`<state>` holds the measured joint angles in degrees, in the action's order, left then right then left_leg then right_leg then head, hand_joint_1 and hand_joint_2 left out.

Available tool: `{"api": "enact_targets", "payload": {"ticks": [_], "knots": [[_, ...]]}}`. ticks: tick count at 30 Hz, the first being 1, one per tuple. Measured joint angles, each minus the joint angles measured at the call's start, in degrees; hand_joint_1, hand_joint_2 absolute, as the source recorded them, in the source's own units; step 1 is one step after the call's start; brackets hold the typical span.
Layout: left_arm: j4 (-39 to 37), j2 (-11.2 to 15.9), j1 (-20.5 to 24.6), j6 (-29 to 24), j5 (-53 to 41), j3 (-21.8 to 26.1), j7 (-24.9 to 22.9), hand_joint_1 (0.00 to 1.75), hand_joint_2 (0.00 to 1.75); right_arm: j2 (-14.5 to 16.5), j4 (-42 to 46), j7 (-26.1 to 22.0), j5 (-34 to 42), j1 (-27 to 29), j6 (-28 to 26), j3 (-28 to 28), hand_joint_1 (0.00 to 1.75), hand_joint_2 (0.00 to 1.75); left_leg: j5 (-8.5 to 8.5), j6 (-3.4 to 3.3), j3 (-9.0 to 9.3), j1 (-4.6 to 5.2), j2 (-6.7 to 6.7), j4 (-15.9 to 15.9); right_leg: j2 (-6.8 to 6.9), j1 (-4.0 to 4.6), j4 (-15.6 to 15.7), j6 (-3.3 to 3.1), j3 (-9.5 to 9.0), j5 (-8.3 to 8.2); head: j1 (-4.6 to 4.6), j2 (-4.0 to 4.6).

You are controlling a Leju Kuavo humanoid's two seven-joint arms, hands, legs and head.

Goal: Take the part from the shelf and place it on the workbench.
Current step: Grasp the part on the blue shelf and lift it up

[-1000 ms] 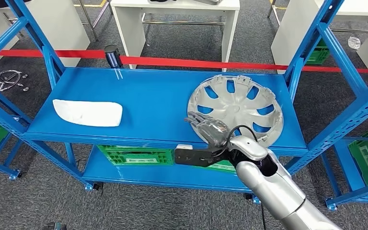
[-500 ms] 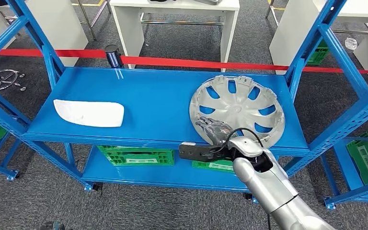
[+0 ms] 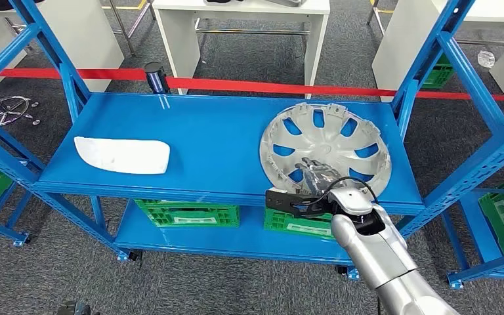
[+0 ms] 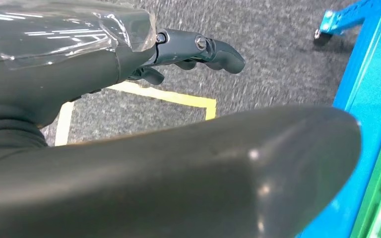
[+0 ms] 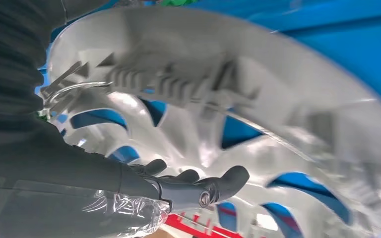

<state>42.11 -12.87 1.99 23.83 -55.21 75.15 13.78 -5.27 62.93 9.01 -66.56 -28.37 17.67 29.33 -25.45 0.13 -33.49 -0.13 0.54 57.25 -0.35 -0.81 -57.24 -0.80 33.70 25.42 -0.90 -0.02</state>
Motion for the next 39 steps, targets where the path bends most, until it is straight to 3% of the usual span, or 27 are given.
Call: {"api": "enact_targets", "payload": {"ticks": [2, 4, 6, 7, 8, 9, 11, 12, 15, 17, 19, 21, 22, 23, 24, 26, 27, 30, 32, 35, 36, 37, 38, 39], "knots": [[-0.13, 0.19, 0.02, -0.04, 0.00, -0.15, 0.01, 0.00, 0.00, 0.11, -0.08, 0.00, -0.10, 0.00, -0.07, -0.42, 0.00, 1.75, -2.30, 0.72, -1.75, -0.26, -0.13, 3.72, -0.05, -0.30, 0.13, -0.46, -0.16, -0.08, -0.11, 0.00], [-0.28, 0.36, 0.04, -0.05, 0.00, -0.28, 0.01, 0.00, 0.00, 0.24, -0.26, 0.01, -0.26, 0.08, -0.16, -0.74, 0.00, 1.75, -5.87, 1.31, -5.40, -0.47, -0.21, 11.39, -0.05, -0.26, 0.11, -0.67, -0.20, 0.00, -0.22, 0.00], [-0.51, 0.44, -0.05, -0.06, 0.00, -0.32, 0.01, 0.00, 0.00, 0.35, -0.58, 0.09, -0.53, 0.27, -0.28, -1.01, 0.00, 1.75, -7.14, 1.50, -8.06, -0.59, -0.22, 16.44, -0.06, -0.21, 0.09, -0.74, -0.23, 0.06, -0.21, 0.00], [-0.62, 0.47, -0.10, -0.09, 0.01, -0.34, 0.02, 0.00, 0.00, 0.42, -0.74, 0.13, -0.74, 0.35, -0.33, -1.13, 0.00, 1.75, -6.21, 1.47, -7.92, -0.60, -0.23, 15.81, -0.09, -0.20, 0.09, -0.75, -0.29, 0.08, -0.21, 0.00], [-0.71, 0.53, -0.13, -0.16, 0.02, -0.36, 0.04, 0.00, 0.00, 0.49, -0.90, 0.16, -1.06, 0.38, -0.37, -1.24, 0.00, 1.75, -4.39, 1.34, -6.66, -0.60, -0.23, 12.96, -0.13, -0.19, 0.09, -0.75, -0.38, 0.11, -0.21, 0.00], [-0.78, 0.63, -0.12, -0.24, 0.04, -0.39, 0.08, 0.00, 0.00, 0.61, -1.06, 0.17, -1.55, 0.37, -0.37, -1.33, 0.00, 1.75, -2.18, 1.12, -4.65, -0.58, -0.23, 8.70, -0.20, -0.19, 0.10, -0.73, -0.48, 0.14, -0.21, 0.00], [-0.87, 0.86, -0.04, -0.37, 0.08, -0.47, 0.16, 0.00, 0.00, 0.84, -1.43, 0.15, -2.78, 0.28, -0.19, -1.43, 0.00, 1.75, 0.25, 0.57, -1.08, -0.33, -0.20, 1.68, -0.30, -0.03, 0.11, -0.55, -0.49, 0.21, -0.19, 0.00], [-0.90, 0.96, 0.01, -0.40, 0.11, -0.52, 0.20, 0.00, 0.00, 0.92, -1.66, 0.14, -3.46, 0.26, 0.08, -1.42, 0.00, 1.75, 0.51, 0.30, -0.23, -0.15, -0.18, 0.09, -0.33, 0.04, 0.11, -0.36, -0.41, 0.22, -0.20, 0.00], [-0.93, 1.12, 0.02, -0.42, 0.45, -0.75, 0.25, 0.00, 0.00, 0.93, -2.52, 0.23, -5.75, 0.21, 1.32, -1.20, 0.00, 1.75, 0.64, -0.52, 0.20, -0.02, -0.18, -0.75, -0.29, 0.09, 0.23, 0.43, -0.26, 0.17, -0.18, 0.00], [-0.93, 1.02, 0.07, -0.47, 0.85, -0.84, 0.25, 0.00, 0.00, 0.90, -3.63, 0.72, -7.61, -0.16, 2.28, -1.03, 0.00, 1.75, 1.11, -1.27, 0.59, -0.27, -0.25, -1.51, -0.20, 0.11, -2.41, 0.52, 1.07, 1.57, -0.06, 0.00], [-0.93, 0.87, 0.13, -0.73, 1.21, -0.87, 0.25, 0.00, 0.00, 0.88, -5.46, 1.52, -9.58, -0.47, 3.33, -0.85, 0.75, 1.75, 1.27, -1.68, 0.71, -0.32, -0.28, -1.78, -0.15, 0.08, -9.74, 0.19, 4.66, 4.63, 0.07, 0.00], [-0.92, 0.76, 0.10, -1.02, 1.51, -0.87, 0.25, 0.00, 0.00, 0.97, -7.42, 2.27, -11.36, -0.68, 3.78, -0.54, 1.59, 1.75, 1.23, -1.75, 0.74, -0.24, -0.24, -1.74, -0.14, -0.02, -16.13, 0.37, 7.81, 6.55, 0.08, 0.00], [-0.92, 0.70, 0.08, -1.09, 1.66, -0.87, 0.25, 0.00, 0.00, 1.04, -8.45, 2.63, -12.19, -0.96, 3.79, -0.36, 1.65, 1.75, 1.22, -1.75, 0.80, -0.22, -0.18, -1.72, -0.12, -0.07, -16.30, 0.74, 7.92, 6.26, 0.10, 0.00], [-0.91, 0.61, 0.07, -1.11, 1.80, -0.87, 0.25, 0.00, 0.00, 1.13, -9.46, 3.02, -12.95, -1.38, 3.78, -0.18, 1.70, 1.75, 1.19, -1.71, 0.87, -0.21, -0.10, -1.68, -0.08, -0.13, -13.90, 1.19, 6.72, 5.09, 0.10, 0.00], [-0.90, 0.51, 0.07, -1.14, 1.92, -0.87, 0.25, 0.00, 0.00, 1.21, -10.46, 3.36, -13.57, -1.89, 3.79, -0.04, 1.71, 1.75, 1.15, -1.63, 0.95, -0.21, 0.02, -1.59, -0.01, -0.17, -9.60, 1.55, 4.48, 3.50, 0.11, 0.00], [-0.85, 0.32, 0.07, -1.20, 2.01, -0.88, 0.25, 0.00, 0.00, 1.42, -12.16, 3.79, -14.20, -2.85, 3.74, 0.08, 1.75, 1.75, 0.89, -1.22, 1.10, -0.10, 0.32, -1.27, 0.15, -0.03, -1.79, 1.32, 0.45, 1.09, 0.05, 0.00], [-0.76, 0.26, 0.06, -1.22, 2.04, -0.88, 0.25, 0.00, 0.00, 1.61, -12.96, 3.90, -14.40, -3.17, 3.62, 0.10, 1.75, 1.75, 0.75, -0.90, 1.18, -0.07, 0.45, -1.15, 0.18, 0.16, 0.14, 0.90, -0.60, 0.65, 0.02, 0.00], [0.07, 0.00, -0.09, -1.06, 2.36, -0.86, 0.19, 0.00, 0.00, 2.46, -14.84, 4.34, -15.46, -3.56, 2.80, 0.11, 1.75, 1.75, 0.56, 0.15, 1.39, -0.24, 0.60, -1.10, 0.16, 0.33, 1.05, -0.36, -1.27, 0.30, 0.02, 0.00], [0.95, -0.26, -0.28, -0.64, 2.67, -0.87, 0.07, 0.00, 0.00, 3.04, -15.44, 4.74, -16.19, -3.56, 2.47, 0.06, 1.75, 1.75, -1.09, 0.78, 0.47, -0.43, 0.41, 1.09, 0.23, -0.14, 1.46, -0.97, -1.71, -0.23, -0.15, 0.00], [2.29, -0.46, -0.56, 0.19, 2.90, -0.88, 0.02, 0.00, 0.00, 3.54, -16.02, 5.23, -17.16, -3.39, 2.20, -0.17, 1.75, 1.75, -7.23, 1.83, -4.07, -0.94, 0.10, 11.89, 0.50, -0.43, 1.55, -1.19, -1.60, -0.68, -0.42, 0.00], [2.77, -0.57, -0.75, 0.59, 2.87, -0.87, 0.21, 0.00, 0.00, 3.64, -16.11, 5.37, -17.58, -3.24, 2.02, -0.37, 1.75, 1.75, -8.42, 2.10, -5.22, -1.13, 0.04, 14.81, 0.55, -0.47, 1.53, -1.09, -1.44, -0.80, -0.40, 0.00], [3.30, -0.73, -0.99, 1.05, 2.83, -0.87, 0.61, 0.00, 0.00, 3.72, -16.16, 5.49, -17.96, -3.03, 1.75, -0.69, 1.75, 1.75, -8.48, 2.30, -5.32, -1.33, -0.06, 15.61, 0.57, -0.56, 1.50, -0.89, -1.29, -0.93, -0.41, 0.00], [3.93, -0.92, -1.22, 1.52, 2.76, -0.87, 1.19, 0.00, 0.00, 3.78, -16.13, 5.61, -18.37, -2.74, 1.39, -1.10, 1.75, 1.75, -7.46, 2.47, -4.13, -1.53, -0.17, 13.88, 0.57, -0.70, 1.47, -0.67, -1.18, -1.07, -0.40, 0.00], [4.68, -1.16, -1.43, 1.96, 2.69, -0.87, 1.86, 0.00, 0.00, 3.84, -16.00, 5.71, -18.76, -2.43, 0.97, -1.57, 1.75, 1.75, -5.79, 2.65, -1.82, -1.77, -0.26, 10.09, 0.57, -0.85, 1.41, -0.42, -1.09, -1.21, -0.40, 0.00]]}}
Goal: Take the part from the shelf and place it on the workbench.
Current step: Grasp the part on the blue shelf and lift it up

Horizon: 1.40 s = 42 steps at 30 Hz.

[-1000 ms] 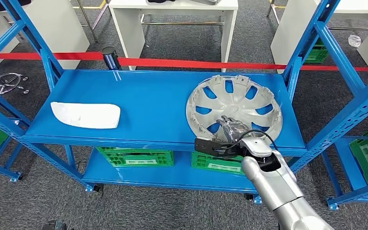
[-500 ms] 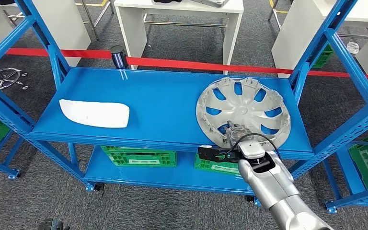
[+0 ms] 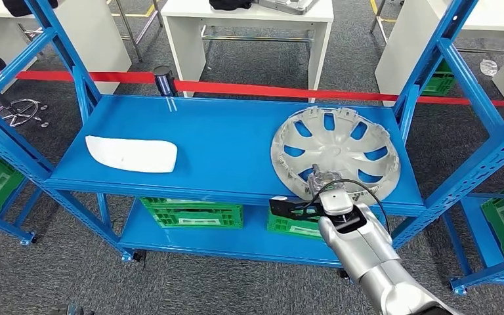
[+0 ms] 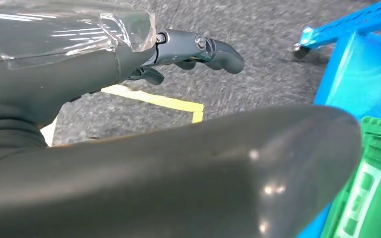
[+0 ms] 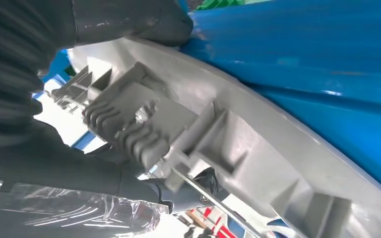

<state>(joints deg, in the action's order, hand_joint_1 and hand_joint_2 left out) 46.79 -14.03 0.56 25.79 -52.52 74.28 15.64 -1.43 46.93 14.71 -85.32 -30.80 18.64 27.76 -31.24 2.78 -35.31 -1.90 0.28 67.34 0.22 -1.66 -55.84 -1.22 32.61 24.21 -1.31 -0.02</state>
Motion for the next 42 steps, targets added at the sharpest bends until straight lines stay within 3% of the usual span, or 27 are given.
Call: {"api": "enact_targets", "payload": {"ticks": [2, 3, 7, 9, 11, 12, 13, 14, 16, 18, 19, 22, 23, 26, 27, 28, 29, 30, 31, 33, 34, 38, 40, 42], "knots": [[1.43, -0.59, -0.20, 0.65, -0.10, -0.03, 0.99, 0.00, 0.00, 0.07, 0.50, 0.19, -0.53, 0.57, -0.62, -0.90, 1.75, 1.75, 2.60, 0.19, 4.86, -0.36, 0.02, -8.33, -0.02, 0.06, -0.21, 0.63, 0.18, -0.19, -0.03, 0.00], [2.03, -0.91, -0.28, 0.85, -0.14, -0.05, 1.23, 0.00, 0.00, 0.07, 0.74, 0.25, -0.63, 0.83, -0.74, -1.30, 1.75, 1.75, 3.11, -0.06, 6.17, -0.34, 0.06, -10.63, -0.04, 0.19, -0.23, 1.03, 0.26, -0.29, 0.10, 0.00], [3.85, -1.79, -0.62, 1.18, -0.25, -0.08, 1.49, 0.00, 0.00, -0.03, 1.50, 0.37, -0.76, 1.85, -0.84, -2.59, 1.75, 1.75, 3.81, -2.35, 6.54, 0.16, -0.19, -11.66, -0.14, 0.01, -0.16, 2.59, 0.61, -0.57, 0.57, 0.00], [4.69, -2.20, -0.67, 1.59, -0.48, -0.13, 1.96, 0.00, 0.00, -0.14, 2.19, 0.40, -1.13, 2.52, -0.90, -3.43, 1.75, 1.75, 4.40, -3.32, 6.55, 0.19, -0.45, -11.97, -0.16, -0.07, -4.50, 2.33, 2.85, 1.72, 0.75, 0.00], [5.48, -2.58, -0.77, 2.32, -0.76, -0.21, 2.82, 0.00, 0.00, -0.18, 3.64, 0.38, -1.52, 3.68, -0.98, -4.55, 1.75, 1.75, 4.59, -3.80, 6.18, 0.62, -0.56, -11.94, -0.17, 0.02, -13.25, 1.74, 7.05, 5.45, 0.84, 0.00], [5.86, -2.76, -0.84, 2.67, -0.87, -0.27, 3.20, 0.00, 0.00, -0.18, 4.60, 0.32, -1.61, 4.36, -0.95, -5.15, 1.75, 1.75, 4.61, -3.92, 6.07, 0.87, -0.57, -11.93, -0.16, 0.09, -16.83, 1.69, 8.74, 6.63, 0.84, 0.00], [6.23, -2.97, -0.91, 3.01, -0.94, -0.33, 3.48, 0.00, 0.00, -0.19, 5.63, 0.23, -1.69, 5.03, -0.84, -5.74, 1.75, 1.75, 4.59, -4.01, 6.03, 1.10, -0.55, -11.92, -0.17, 0.18, -18.40, 1.78, 9.44, 6.96, 0.84, 0.00], [6.58, -3.15, -0.97, 3.26, -1.01, -0.37, 3.65, 0.00, 0.00, -0.19, 6.61, 0.13, -1.77, 5.57, -0.66, -6.28, 1.75, 1.75, 4.56, -4.06, 6.08, 1.30, -0.52, -11.91, -0.17, 0.30, -17.30, 1.95, 8.85, 6.29, 0.86, 0.00], [7.20, -3.49, -1.01, 3.55, -1.15, -0.44, 3.91, 0.00, 0.00, -0.19, 8.44, -0.09, -1.96, 6.34, -0.33, -7.19, 1.75, 1.75, 4.46, -4.09, 6.22, 1.61, -0.45, -11.89, -0.14, 0.72, -9.11, 1.97, 4.77, 3.31, 0.88, 0.00], [7.81, -3.81, -1.00, 3.75, -1.49, -0.50, 4.45, 0.00, 0.00, -0.12, 10.25, -0.49, -2.04, 7.14, -0.29, -8.16, 1.75, 1.75, 4.17, -3.79, 6.14, 2.05, -0.40, -11.69, -0.21, 1.19, -1.92, 1.34, 1.19, 0.90, 0.83, 0.00], [8.15, -3.99, -1.03, 3.90, -1.75, -0.52, 4.84, 0.00, 0.00, -0.07, 11.27, -0.81, -1.89, 7.63, -0.35, -8.74, 1.75, 1.75, 4.06, -3.59, 6.06, 2.16, -0.37, -11.62, -0.25, 1.39, -0.54, 1.00, 0.51, 0.45, 0.80, 0.00], [9.39, -4.38, -1.27, 4.41, -2.49, -0.59, 6.01, 0.00, 0.00, 0.28, 14.63, -1.91, -0.56, 9.10, -0.45, -10.48, 1.75, 1.75, 3.44, -2.82, 5.78, 2.11, -0.30, -10.92, -0.28, 1.29, -0.05, 0.36, 0.28, 0.12, 0.79, 0.00], [9.89, -4.51, -1.35, 4.48, -2.72, -0.65, 6.39, 0.00, 0.00, 0.45, 15.82, -2.17, -0.06, 9.57, -0.45, -11.09, 1.75, 1.75, 2.52, -2.48, 5.13, 2.01, -0.28, -9.48, -0.25, 1.09, 0.08, 0.11, 0.17, 0.10, 0.67, 0.00], [11.39, -4.87, -1.62, 3.97, -3.34, -0.77, 7.11, 0.00, 0.00, 0.81, 19.11, -2.69, 1.11, 11.01, -0.59, -12.87, 1.75, 1.75, -2.60, -1.54, -0.04, 1.54, -0.22, 0.95, -0.17, 0.83, 0.13, -0.28, 0.16, 0.18, 0.35, 0.00], [11.78, -4.98, -1.72, 3.65, -3.50, -0.76, 7.18, 0.00, 0.00, 0.89, 20.08, -2.83, 1.37, 11.47, -0.63, -13.35, 1.75, 1.75, -3.72, -1.35, -1.91, 1.39, -0.23, 4.38, -0.19, 0.84, 0.09, -0.30, 0.22, 0.20, 0.36, 0.00], [12.14, -5.07, -1.84, 3.36, -3.61, -0.75, 7.20, 0.00, 0.00, 0.95, 20.97, -2.95, 1.59, 11.89, -0.67, -13.75, 1.75, 1.75, -3.79, -1.23, -3.10, 1.26, -0.23, 6.20, -0.23, 0.85, 0.04, -0.33, 0.25, 0.24, 0.34, 0.00], [12.47, -5.17, -1.92, 3.06, -3.66, -0.75, 7.20, 0.00, 0.00, 1.01, 21.82, -3.06, 1.81, 12.24, -0.73, -14.09, 1.75, 1.75, -2.62, -1.18, -3.26, 1.15, -0.23, 5.70, -0.28, 0.85, -0.02, -0.35, 0.23, 0.28, 0.34, 0.00], [12.81, -5.22, -1.99, 2.72, -3.51, -0.80, 7.16, 0.00, 0.00, 1.09, 22.65, -3.17, 2.06, 12.53, -0.85, -14.35, 1.75, 1.75, -0.48, -1.22, -2.37, 1.07, -0.23, 2.93, -0.37, 0.85, -0.08, -0.32, 0.19, 0.34, 0.34, 0.00], [13.19, -5.26, -2.04, 2.36, -3.17, -0.88, 7.04, 0.00, 0.00, 1.20, 23.59, -3.30, 2.40, 12.76, -1.10, -14.59, 1.75, 1.75, 2.10, -1.33, -0.77, 1.02, -0.23, -1.30, -0.46, 0.85, -0.15, -0.24, 0.14, 0.42, 0.34, 0.00], [13.97, -5.31, -2.23, 1.68, -1.93, -1.18, 6.57, 0.00, 0.00, 1.44, 25.78, -3.72, 3.34, 12.99, -2.01, -15.01, 1.75, 1.75, 5.10, -1.77, 2.22, 1.17, -0.20, -8.54, -0.61, 1.03, -0.27, 0.06, 0.25, 0.55, 0.37, 0.00], [14.31, -5.34, -2.40, 1.42, -1.21, -1.42, 6.28, 0.00, 0.00, 1.53, 26.88, -3.96, 3.87, 13.05, -2.57, -15.17, 1.75, 1.75, 5.49, -2.03, 2.95, 1.32, -0.19, -10.26, -0.64, 1.13, -0.32, 0.29, 0.43, 0.54, 0.40, 0.00], [15.95, -5.66, -4.30, -0.14, 3.73, -3.93, 4.79, 0.00, 0.00, 1.82, 33.55, -5.35, 6.51, 14.58, -6.45, -15.55, 1.75, 1.75, 5.71, -3.42, 3.26, 1.46, -0.19, -11.29, -0.59, 1.11, -1.39, 1.21, 1.49, 1.10, 0.46, 0.00], [16.89, -5.83, -5.62, -1.33, 7.15, -6.07, 3.55, 0.00, 0.00, 1.96, 38.32, -6.22, 7.93, 15.21, -9.40, -15.66, 1.75, 1.75, 5.97, -4.01, 3.40, 1.29, -0.26, -11.65, -0.56, 0.97, -6.55, 1.06, 4.07, 3.66, 0.53, 0.00], [17.77, -5.90, -6.88, -2.45, 9.91, -8.67, 2.23, 0.00, 0.00, 2.06, 42.80, -7.07, 8.91, 15.99, -11.52, -15.88, 1.75, 1.75, 5.95, -4.21, 3.39, 1.33, -0.23, -11.65, -0.55, 0.91, -14.78, 0.89, 7.91, 6.76, 0.57, 0.00]]}}
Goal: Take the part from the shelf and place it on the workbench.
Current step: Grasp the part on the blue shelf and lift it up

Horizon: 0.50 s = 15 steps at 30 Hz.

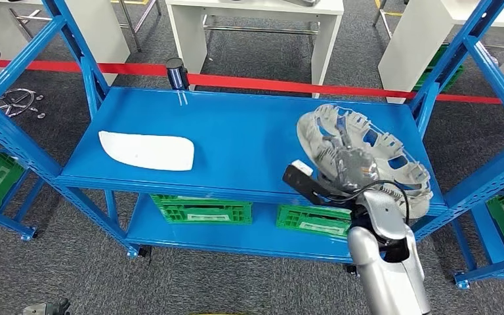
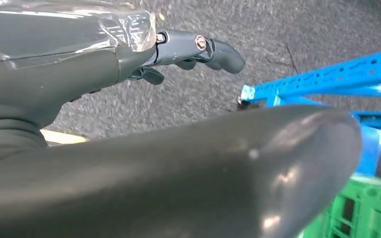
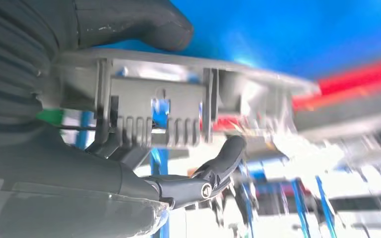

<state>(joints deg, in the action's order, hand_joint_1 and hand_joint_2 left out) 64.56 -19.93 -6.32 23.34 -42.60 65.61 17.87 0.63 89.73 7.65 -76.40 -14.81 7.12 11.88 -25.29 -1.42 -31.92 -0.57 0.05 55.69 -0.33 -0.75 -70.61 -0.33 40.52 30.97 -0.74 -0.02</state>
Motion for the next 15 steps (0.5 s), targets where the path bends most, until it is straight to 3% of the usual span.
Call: {"api": "enact_targets", "payload": {"ticks": [1, 2, 3, 5, 7, 11, 13, 15], "knots": [[0.40, -0.07, -0.68, -0.43, 1.03, -1.29, -0.57, 0.00, 0.00, 0.03, 2.09, -0.46, 0.26, 0.57, -0.70, -0.12, 1.75, 1.75, -0.04, -0.01, 0.03, 0.00, 0.06, 0.01, 0.00, -0.07, -2.70, 0.19, 1.30, 0.70, 0.01, 0.00], [0.77, -0.15, -1.31, -0.77, 1.87, -2.49, -1.05, 0.00, 0.00, 0.05, 4.10, -0.99, 0.39, 1.10, -1.40, -0.23, 1.75, 1.75, -0.10, 0.01, 0.07, 0.00, 0.14, 0.04, 0.01, -0.19, -3.26, 0.57, 1.60, 0.51, 0.02, 0.00], [1.07, -0.24, -1.83, -1.00, 2.48, -3.49, -1.44, 0.00, 0.00, 0.07, 5.86, -1.58, 0.44, 1.50, -2.11, -0.33, 1.75, 1.75, -0.17, 0.10, 0.11, -0.02, 0.22, 0.11, 0.05, -0.35, -1.26, 1.08, 0.70, -0.58, 0.02, 0.00], [1.58, -0.36, -2.55, -1.24, 3.31, -5.21, -1.92, 0.00, 0.00, 0.06, 8.91, -2.87, 0.34, 1.95, -3.79, -0.52, 1.75, 1.75, -0.52, 0.56, 0.08, 0.06, 0.37, 0.53, 0.25, -0.58, 6.90, 1.85, -3.21, -3.61, 0.07, 0.00], [2.08, -0.39, -2.99, -1.52, 3.91, -6.51, -2.25, 0.00, 0.00, 0.07, 11.45, -4.24, 0.26, 2.36, -5.32, -0.65, 1.75, 1.75, -0.98, 1.17, -0.10, 0.29, 0.40, 1.07, 0.31, -0.52, 12.28, 1.46, -5.89, -5.26, 0.03, 0.00], [2.99, -0.36, -3.64, -2.60, 5.21, -8.13, -3.00, 0.00, 0.00, 0.04, 14.79, -5.99, 0.39, 3.21, -6.82, -0.67, 1.75, 1.75, -1.95, 2.16, -0.48, -0.03, 0.30, 1.98, 0.04, -0.34, 12.92, -0.20, -6.41, -5.37, -0.11, 0.00], [3.31, -0.34, -3.88, -2.88, 5.56, -8.71, -3.14, 0.00, 0.00, 0.04, 15.82, -6.29, 0.48, 3.38, -7.04, -0.68, 1.75, 1.75, -4.70, 2.70, -2.57, -0.18, 0.21, 6.58, 0.01, -0.48, 13.00, -0.75, -6.62, -5.34, -0.22, 0.00], [3.37, -0.35, -4.04, -2.97, 5.83, -9.03, -3.25, 0.00, 0.00, 0.03, 16.27, -6.42, 0.55, 3.63, -7.20, -0.67, 1.75, 1.75, -8.17, 2.95, -6.34, -0.21, 0.15, 14.51, 0.01, -0.24, 12.97, -1.07, -6.68, -5.26, -0.29, 0.00]]}}
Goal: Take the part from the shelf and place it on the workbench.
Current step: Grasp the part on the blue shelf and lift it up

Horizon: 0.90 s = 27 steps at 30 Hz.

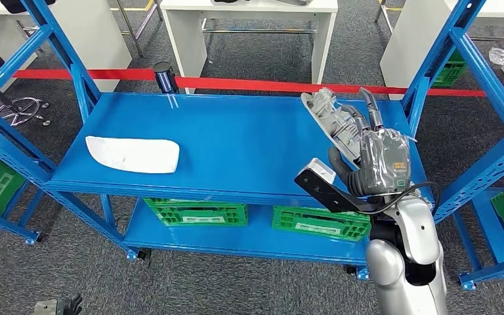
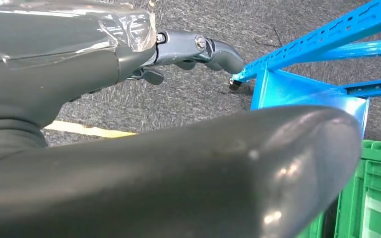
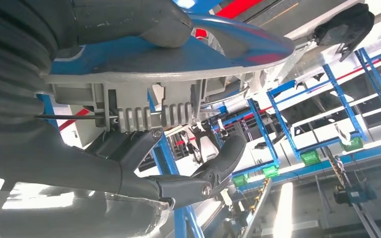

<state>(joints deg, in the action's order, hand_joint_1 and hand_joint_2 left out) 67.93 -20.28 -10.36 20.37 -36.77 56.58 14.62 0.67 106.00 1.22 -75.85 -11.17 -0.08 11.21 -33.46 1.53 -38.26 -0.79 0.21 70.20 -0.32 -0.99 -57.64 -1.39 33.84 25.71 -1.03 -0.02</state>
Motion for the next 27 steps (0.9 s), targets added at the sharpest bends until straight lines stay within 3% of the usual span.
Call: {"api": "enact_targets", "payload": {"ticks": [1, 2, 3, 6, 8, 12, 17, 19, 20, 21, 23, 24, 25, 27], "knots": [[0.01, 0.00, -0.12, -0.09, 0.23, -0.17, -0.10, 0.00, 0.00, -0.02, 0.10, -0.04, 0.08, 0.16, -0.05, 0.02, 1.75, 1.75, -0.72, -0.02, -1.45, 0.01, -0.01, 2.78, -0.02, 0.17, -0.01, -0.10, -0.02, 0.02, 0.00, 0.00], [0.05, 0.00, -0.31, -0.25, 0.53, -0.39, -0.25, 0.00, 0.00, -0.06, 0.19, -0.06, 0.19, 0.29, -0.08, 0.03, 1.75, 1.75, -0.38, -0.17, -2.00, 0.04, -0.02, 3.60, -0.07, 0.36, -0.01, -0.15, -0.08, 0.05, -0.01, 0.00], [0.15, 0.00, -0.50, -0.40, 0.84, -0.63, -0.40, 0.00, 0.00, -0.11, 0.29, -0.07, 0.30, 0.38, -0.09, 0.04, 1.75, 1.75, 1.07, -0.48, -1.38, 0.11, -0.02, 1.99, -0.15, 0.57, -0.01, -0.19, -0.17, 0.08, -0.01, 0.00], [0.75, 0.06, -0.91, -0.63, 1.50, -1.28, -0.67, 0.00, 0.00, -0.25, 0.81, -0.07, 1.14, 0.42, -0.09, 0.02, 1.75, 1.75, 6.17, -2.34, 3.80, 0.73, -0.10, -9.06, -0.34, 1.11, 0.04, -0.22, -0.36, 0.11, 0.07, 0.00], [1.11, 0.09, -1.06, -0.54, 1.78, -1.63, -0.68, 0.00, 0.00, -0.31, 1.24, -0.07, 2.37, 0.66, -0.07, 0.00, 1.75, 1.75, 6.72, -3.16, 5.26, 1.23, -0.30, -12.26, -0.28, 1.15, 0.08, -0.09, -0.20, 0.06, 0.05, 0.00], [1.53, 0.00, -1.46, -0.02, 1.65, -1.86, -0.47, 0.00, 0.00, -0.39, 2.50, -0.76, 6.87, 1.21, 0.16, -0.36, 1.75, 1.75, 7.70, -3.43, 6.33, 0.86, -0.59, -14.21, -0.17, 1.32, -0.37, 0.50, 0.22, 0.45, 0.08, 0.00], [1.56, -0.03, -1.48, 0.15, 1.39, -1.90, -0.30, 0.00, 0.00, -0.42, 2.83, -1.20, 8.65, 1.26, 0.19, -0.62, 1.75, 1.75, 8.08, -3.52, 6.86, 0.66, -0.72, -14.92, -0.17, 1.33, -1.47, 0.52, 0.68, 1.17, 0.19, 0.00], [1.57, -0.04, -1.43, 0.30, 1.03, -1.89, -0.13, 0.00, 0.00, -0.45, 2.97, -1.86, 10.93, 1.32, 0.19, -0.91, 1.75, 1.75, 8.20, -3.66, 6.87, 0.63, -0.74, -14.96, -0.17, 1.16, -4.61, 0.42, 2.10, 2.61, 0.20, 0.00], [1.57, -0.07, -1.39, 0.45, 0.68, -1.88, 0.06, 0.00, 0.00, -0.48, 3.09, -2.53, 13.25, 1.48, 0.20, -1.16, 1.75, 1.75, 8.23, -3.69, 6.84, 0.63, -0.75, -14.95, -0.16, 0.94, -8.40, 0.47, 3.89, 4.06, 0.20, 0.00], [1.52, -0.13, -1.29, 0.75, 0.03, -1.83, 0.45, 0.00, 0.00, -0.50, 3.28, -3.76, 17.63, 1.70, 0.26, -1.62, 1.75, 1.75, 8.15, -3.55, 6.80, 0.54, -0.68, -14.81, -0.11, 0.48, -10.34, 1.11, 4.78, 4.52, 0.21, 0.00], [1.31, -0.25, -0.88, 1.67, -1.81, -1.35, 1.65, 0.00, 0.00, -0.53, 3.96, -7.42, 29.47, 2.26, 0.38, -2.73, 1.75, 1.75, 7.50, -2.60, 6.54, 0.38, -0.43, -13.80, 0.12, -0.39, -6.96, 2.50, 3.04, 3.12, 0.29, 0.00], [1.19, -0.28, -0.62, 2.11, -2.75, -0.95, 2.29, 0.00, 0.00, -0.55, 4.47, -9.25, 35.21, 2.42, 0.46, -3.22, 1.75, 1.75, 7.16, -2.02, 6.33, 0.35, -0.29, -13.25, 0.17, -0.60, -3.05, 2.82, 1.08, 1.61, 0.31, 0.00], [1.10, -0.30, -0.39, 2.41, -3.45, -0.49, 2.80, 0.00, 0.00, -0.57, 5.03, -10.67, 39.32, 2.56, 0.52, -3.50, 1.75, 1.75, 6.92, -1.57, 6.12, 0.39, -0.22, -12.85, 0.17, -0.53, -0.90, 2.46, -0.01, 1.01, 0.29, 0.00], [0.98, -0.29, -0.08, 2.62, -4.17, 0.27, 3.38, 0.00, 0.00, -0.65, 6.07, -12.22, 43.95, 2.77, 0.73, -3.64, 1.75, 1.75, 6.80, -1.12, 5.89, 0.32, -0.18, -12.69, 0.02, -0.39, -1.12, 1.42, 0.14, 0.94, 0.20, 0.00]]}}
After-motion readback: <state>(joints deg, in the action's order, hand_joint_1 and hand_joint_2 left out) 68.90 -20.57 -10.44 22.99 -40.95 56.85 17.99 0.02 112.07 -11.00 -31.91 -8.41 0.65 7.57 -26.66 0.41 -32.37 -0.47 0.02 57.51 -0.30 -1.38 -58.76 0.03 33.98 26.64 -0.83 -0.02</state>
